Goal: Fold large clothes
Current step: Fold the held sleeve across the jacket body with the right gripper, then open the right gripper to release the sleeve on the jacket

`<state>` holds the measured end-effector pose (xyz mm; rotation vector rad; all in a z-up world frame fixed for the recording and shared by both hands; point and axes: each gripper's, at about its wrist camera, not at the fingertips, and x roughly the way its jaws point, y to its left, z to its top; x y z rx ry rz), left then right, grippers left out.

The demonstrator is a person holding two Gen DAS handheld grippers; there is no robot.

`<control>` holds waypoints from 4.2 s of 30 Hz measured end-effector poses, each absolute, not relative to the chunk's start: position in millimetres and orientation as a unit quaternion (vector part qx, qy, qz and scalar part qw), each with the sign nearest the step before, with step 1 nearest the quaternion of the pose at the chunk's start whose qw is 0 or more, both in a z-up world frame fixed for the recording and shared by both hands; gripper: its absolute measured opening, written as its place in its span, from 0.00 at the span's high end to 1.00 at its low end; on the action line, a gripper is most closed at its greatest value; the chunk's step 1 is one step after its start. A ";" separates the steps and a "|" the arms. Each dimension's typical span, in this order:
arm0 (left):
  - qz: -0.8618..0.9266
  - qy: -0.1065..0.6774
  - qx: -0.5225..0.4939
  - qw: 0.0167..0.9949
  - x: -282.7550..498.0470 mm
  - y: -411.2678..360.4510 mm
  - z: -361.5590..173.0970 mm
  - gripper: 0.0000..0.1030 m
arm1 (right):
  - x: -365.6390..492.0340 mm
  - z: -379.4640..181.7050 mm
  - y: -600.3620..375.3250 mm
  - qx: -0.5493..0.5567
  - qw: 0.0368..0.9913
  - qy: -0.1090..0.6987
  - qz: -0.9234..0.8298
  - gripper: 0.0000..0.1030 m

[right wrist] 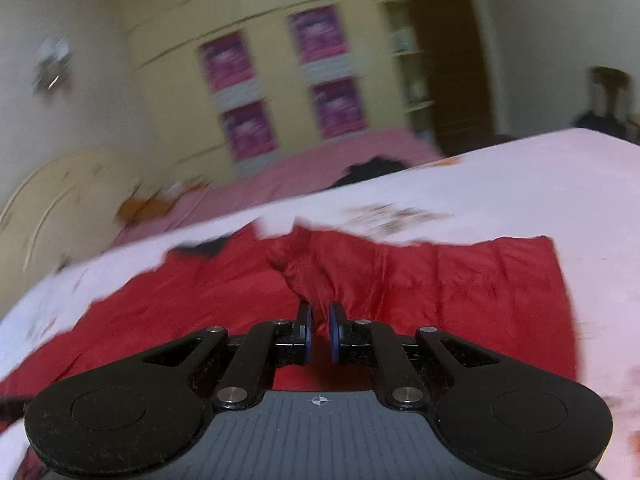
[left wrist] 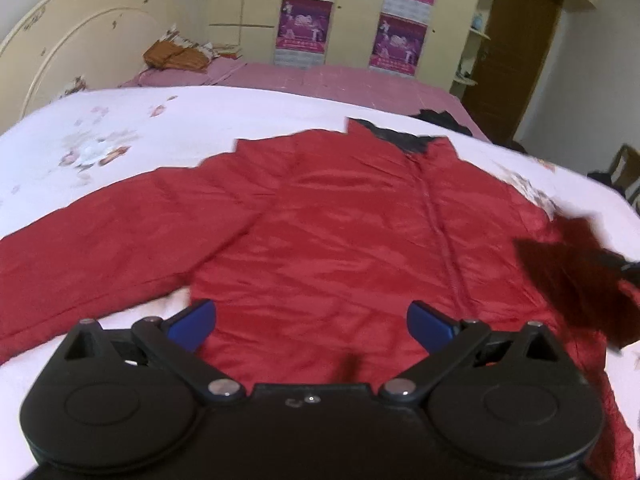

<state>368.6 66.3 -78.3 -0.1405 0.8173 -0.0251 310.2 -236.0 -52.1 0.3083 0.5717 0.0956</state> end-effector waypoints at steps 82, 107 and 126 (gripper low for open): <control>-0.008 0.340 -0.057 0.939 436.7 98.6 -94.8 0.62 | 358.1 -75.8 -284.9 0.107 0.934 0.337 -0.038 0.88; -0.072 0.357 0.015 0.931 477.9 22.2 -116.9 0.60 | 406.7 -93.5 -297.4 0.091 0.927 0.365 -0.009 0.88; -0.060 0.397 0.010 0.916 470.7 27.6 -133.5 0.57 | 382.5 -106.6 -280.0 0.024 0.910 0.412 -0.032 0.88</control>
